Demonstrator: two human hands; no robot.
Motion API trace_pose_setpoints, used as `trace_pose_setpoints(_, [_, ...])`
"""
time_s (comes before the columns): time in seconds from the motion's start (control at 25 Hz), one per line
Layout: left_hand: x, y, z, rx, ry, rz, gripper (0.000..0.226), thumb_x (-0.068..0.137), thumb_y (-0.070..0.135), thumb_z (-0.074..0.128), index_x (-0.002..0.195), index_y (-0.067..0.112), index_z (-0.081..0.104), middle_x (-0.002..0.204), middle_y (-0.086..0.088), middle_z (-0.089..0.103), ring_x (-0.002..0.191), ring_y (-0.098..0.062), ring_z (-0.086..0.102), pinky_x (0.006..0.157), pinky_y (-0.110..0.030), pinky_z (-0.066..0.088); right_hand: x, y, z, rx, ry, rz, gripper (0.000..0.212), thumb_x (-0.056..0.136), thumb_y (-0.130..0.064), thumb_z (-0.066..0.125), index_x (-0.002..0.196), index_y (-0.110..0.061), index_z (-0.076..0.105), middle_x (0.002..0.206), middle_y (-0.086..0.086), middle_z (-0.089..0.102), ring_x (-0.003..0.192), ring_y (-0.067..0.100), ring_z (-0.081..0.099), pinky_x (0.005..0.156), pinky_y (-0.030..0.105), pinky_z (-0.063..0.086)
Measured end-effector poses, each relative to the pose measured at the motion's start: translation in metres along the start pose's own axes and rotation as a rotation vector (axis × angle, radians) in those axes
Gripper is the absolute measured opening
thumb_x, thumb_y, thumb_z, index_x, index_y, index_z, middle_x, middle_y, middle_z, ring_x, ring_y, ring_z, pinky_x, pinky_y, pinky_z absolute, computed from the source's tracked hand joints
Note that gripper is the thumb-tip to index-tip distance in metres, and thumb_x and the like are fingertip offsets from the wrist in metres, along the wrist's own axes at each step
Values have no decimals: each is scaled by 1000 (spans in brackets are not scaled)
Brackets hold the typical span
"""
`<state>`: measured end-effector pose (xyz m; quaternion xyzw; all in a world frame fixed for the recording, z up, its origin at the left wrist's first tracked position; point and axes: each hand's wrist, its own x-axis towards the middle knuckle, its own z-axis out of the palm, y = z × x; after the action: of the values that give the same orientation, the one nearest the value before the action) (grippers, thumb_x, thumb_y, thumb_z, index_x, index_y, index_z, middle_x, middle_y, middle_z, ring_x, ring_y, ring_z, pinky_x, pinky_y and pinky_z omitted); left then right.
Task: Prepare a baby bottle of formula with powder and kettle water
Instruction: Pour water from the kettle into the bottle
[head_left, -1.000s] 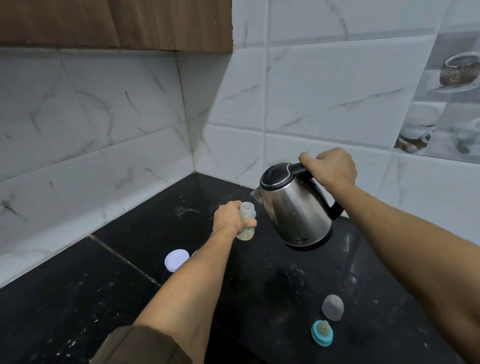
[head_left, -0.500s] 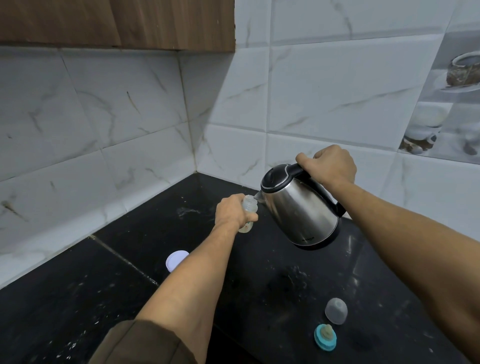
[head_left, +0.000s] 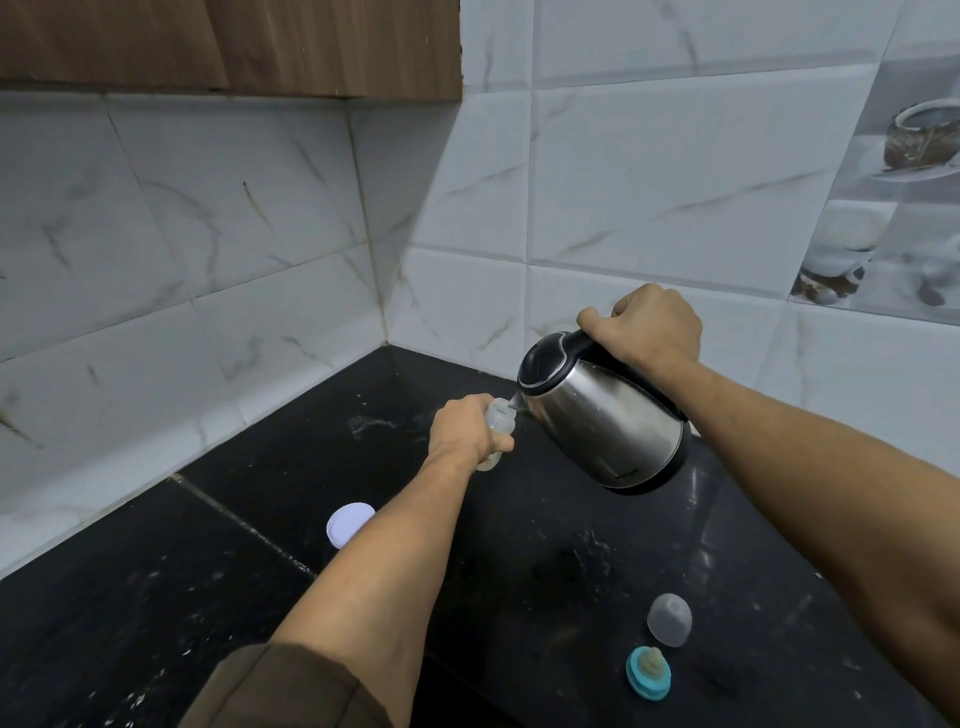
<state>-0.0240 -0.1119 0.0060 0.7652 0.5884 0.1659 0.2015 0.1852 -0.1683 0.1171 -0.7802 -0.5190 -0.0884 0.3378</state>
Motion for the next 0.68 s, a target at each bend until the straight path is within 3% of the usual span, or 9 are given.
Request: trace_pose_setpoints(0.68, [3,0,6,43,-27,27,41,72,30,85,110,29,70,97,3,73,93,-21,69,86,-36,57,2,-2,6,-72,5,-84,47,75,-48,60,50,-14,38,47,2,36,51,27,43,51,28,33])
